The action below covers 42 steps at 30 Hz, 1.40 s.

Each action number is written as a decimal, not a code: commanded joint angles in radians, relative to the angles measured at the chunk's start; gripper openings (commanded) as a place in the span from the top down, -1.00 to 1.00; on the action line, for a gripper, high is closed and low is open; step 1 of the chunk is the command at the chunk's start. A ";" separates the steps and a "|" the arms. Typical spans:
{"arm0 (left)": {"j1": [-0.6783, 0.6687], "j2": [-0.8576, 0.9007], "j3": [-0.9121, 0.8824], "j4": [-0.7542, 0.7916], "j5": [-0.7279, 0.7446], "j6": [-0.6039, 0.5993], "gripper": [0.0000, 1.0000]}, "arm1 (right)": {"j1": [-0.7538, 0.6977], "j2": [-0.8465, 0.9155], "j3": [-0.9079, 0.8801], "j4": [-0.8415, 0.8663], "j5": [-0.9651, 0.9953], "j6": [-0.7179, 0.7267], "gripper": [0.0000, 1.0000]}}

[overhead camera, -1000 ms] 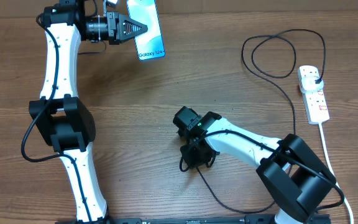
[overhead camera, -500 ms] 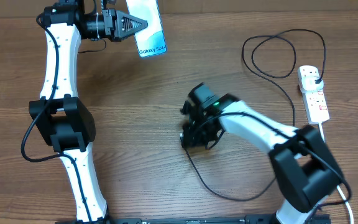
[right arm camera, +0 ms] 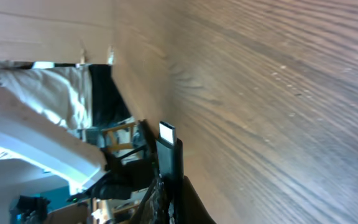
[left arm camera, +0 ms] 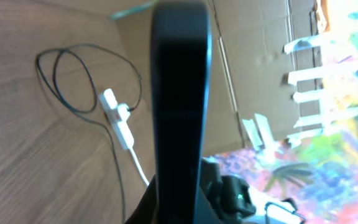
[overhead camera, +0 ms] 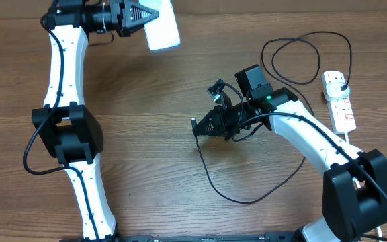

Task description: Plug charger to phone and switch on socket

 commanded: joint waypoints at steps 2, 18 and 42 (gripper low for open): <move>-0.054 -0.056 0.017 0.152 0.047 -0.375 0.92 | -0.004 -0.024 0.019 0.011 -0.061 -0.004 0.92; -0.108 -0.060 0.017 0.921 0.046 -1.040 0.92 | -0.111 -0.150 0.025 0.349 -0.120 0.294 0.92; -0.174 -0.060 0.017 0.925 0.046 -0.811 0.92 | -0.106 -0.170 0.132 0.403 -0.026 0.388 0.92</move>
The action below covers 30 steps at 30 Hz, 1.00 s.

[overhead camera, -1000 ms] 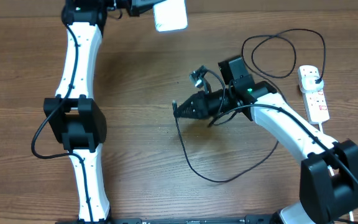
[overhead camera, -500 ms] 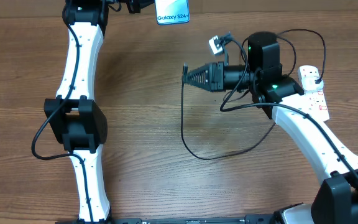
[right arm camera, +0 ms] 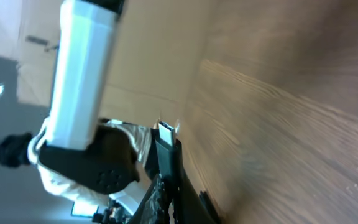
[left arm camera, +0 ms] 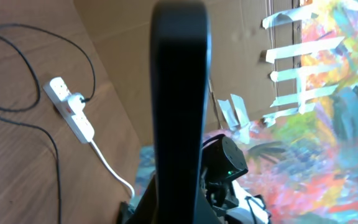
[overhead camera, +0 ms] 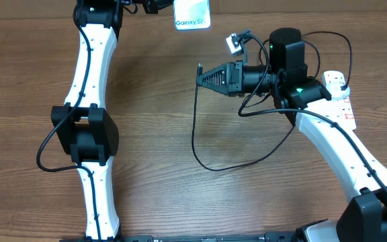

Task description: Plug charger to phone and switch on socket

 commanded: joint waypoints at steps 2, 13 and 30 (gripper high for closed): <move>-0.040 -0.048 0.019 0.007 0.018 0.125 0.91 | 0.005 -0.034 0.074 -0.151 0.118 -0.132 0.92; -0.106 -0.048 0.018 0.003 0.018 0.226 0.92 | 0.087 -0.034 0.391 -0.702 0.573 -0.351 0.93; -0.119 -0.048 0.018 -0.050 0.018 0.255 0.92 | 0.071 -0.033 0.470 -0.824 0.749 -0.442 0.93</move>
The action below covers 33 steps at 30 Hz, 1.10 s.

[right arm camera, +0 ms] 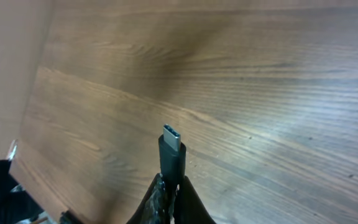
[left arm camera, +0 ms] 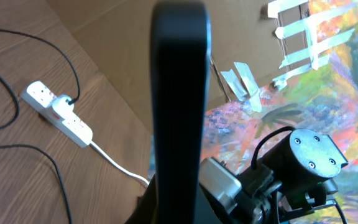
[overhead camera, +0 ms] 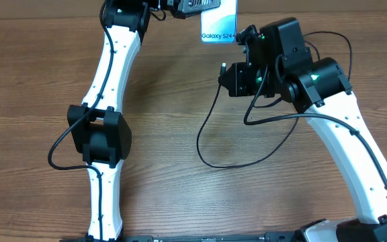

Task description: Plug charger to phone and switch on socket

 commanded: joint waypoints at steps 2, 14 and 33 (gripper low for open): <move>-0.003 -0.048 0.018 0.005 0.018 0.050 0.92 | -0.015 -0.018 0.079 0.002 0.033 -0.023 0.93; -0.024 -0.048 0.018 0.004 0.018 0.094 0.92 | -0.015 0.021 0.089 -0.021 -0.028 -0.071 0.93; -0.037 -0.048 0.018 0.004 0.018 0.139 0.92 | -0.015 0.043 0.089 -0.027 -0.001 -0.132 0.93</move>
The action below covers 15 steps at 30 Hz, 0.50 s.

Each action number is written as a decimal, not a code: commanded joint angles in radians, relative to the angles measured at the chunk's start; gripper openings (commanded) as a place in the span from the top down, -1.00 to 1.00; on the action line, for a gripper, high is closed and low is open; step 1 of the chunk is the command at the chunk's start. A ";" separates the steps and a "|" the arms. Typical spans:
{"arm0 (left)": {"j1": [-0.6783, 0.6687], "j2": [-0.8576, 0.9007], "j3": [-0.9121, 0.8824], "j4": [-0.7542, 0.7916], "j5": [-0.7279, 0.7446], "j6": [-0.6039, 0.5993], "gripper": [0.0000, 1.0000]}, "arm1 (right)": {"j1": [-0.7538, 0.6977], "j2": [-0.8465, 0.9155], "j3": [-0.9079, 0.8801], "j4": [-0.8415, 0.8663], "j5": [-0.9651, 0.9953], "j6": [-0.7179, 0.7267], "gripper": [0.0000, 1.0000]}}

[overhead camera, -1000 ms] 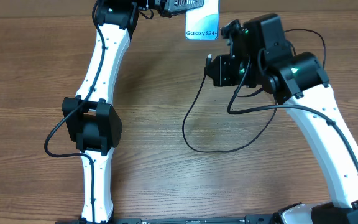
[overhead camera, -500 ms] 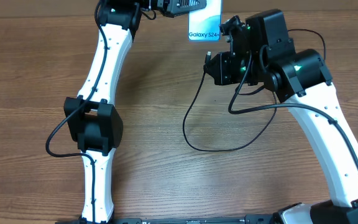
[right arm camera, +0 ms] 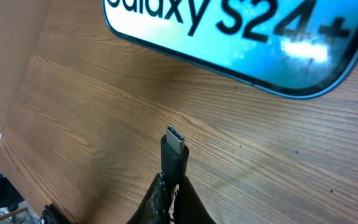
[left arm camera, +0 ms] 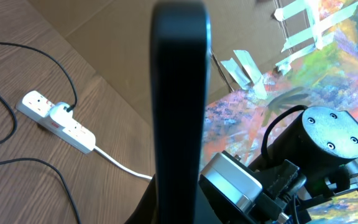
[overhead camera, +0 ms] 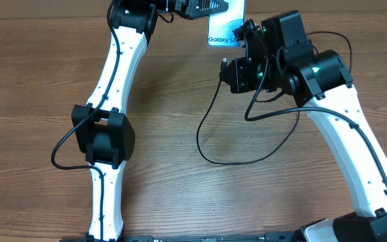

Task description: Plug charger to phone and switch on socket

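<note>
The phone (overhead camera: 226,27), screen lit with "Galaxy S24+", hangs over the table's far edge, and my left gripper (overhead camera: 210,8) is shut on it. It appears edge-on as a dark bar (left arm camera: 179,93) in the left wrist view. My right gripper (right arm camera: 173,180) is shut on the black charger plug (right arm camera: 174,148), whose metal tip points at the phone's screen (right arm camera: 229,37), a short gap apart. From overhead the plug (overhead camera: 225,62) sits just below the phone. The white power strip (left arm camera: 55,118) lies on the table with a plug in it; its switch state is too small to tell.
The black charger cable (overhead camera: 210,134) hangs from the plug and loops across the middle of the table. A cardboard wall (left arm camera: 104,43) backs the far edge. The right arm (overhead camera: 328,114) covers the power strip from overhead.
The phone has shifted slightly right and now fills the top of the right wrist view, just ahead of the plug tip. Both grippers keep their holds.
At first my left gripper held the phone at the far left-centre and my right held the plug low over mid-table. Then the phone was further right and the plug raised, pointing left. Later the plug sat under the phone; now the two nearly meet.
</note>
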 commanded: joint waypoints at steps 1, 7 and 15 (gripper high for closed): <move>-0.004 -0.048 0.018 0.004 0.018 0.038 0.92 | -0.004 0.002 0.026 0.015 0.010 -0.024 0.93; -0.018 -0.048 0.018 0.004 0.018 0.050 0.92 | -0.005 0.008 0.026 0.027 0.013 -0.027 0.93; -0.021 -0.048 0.018 0.004 0.018 0.071 0.92 | -0.005 0.009 0.045 0.020 0.043 -0.040 0.93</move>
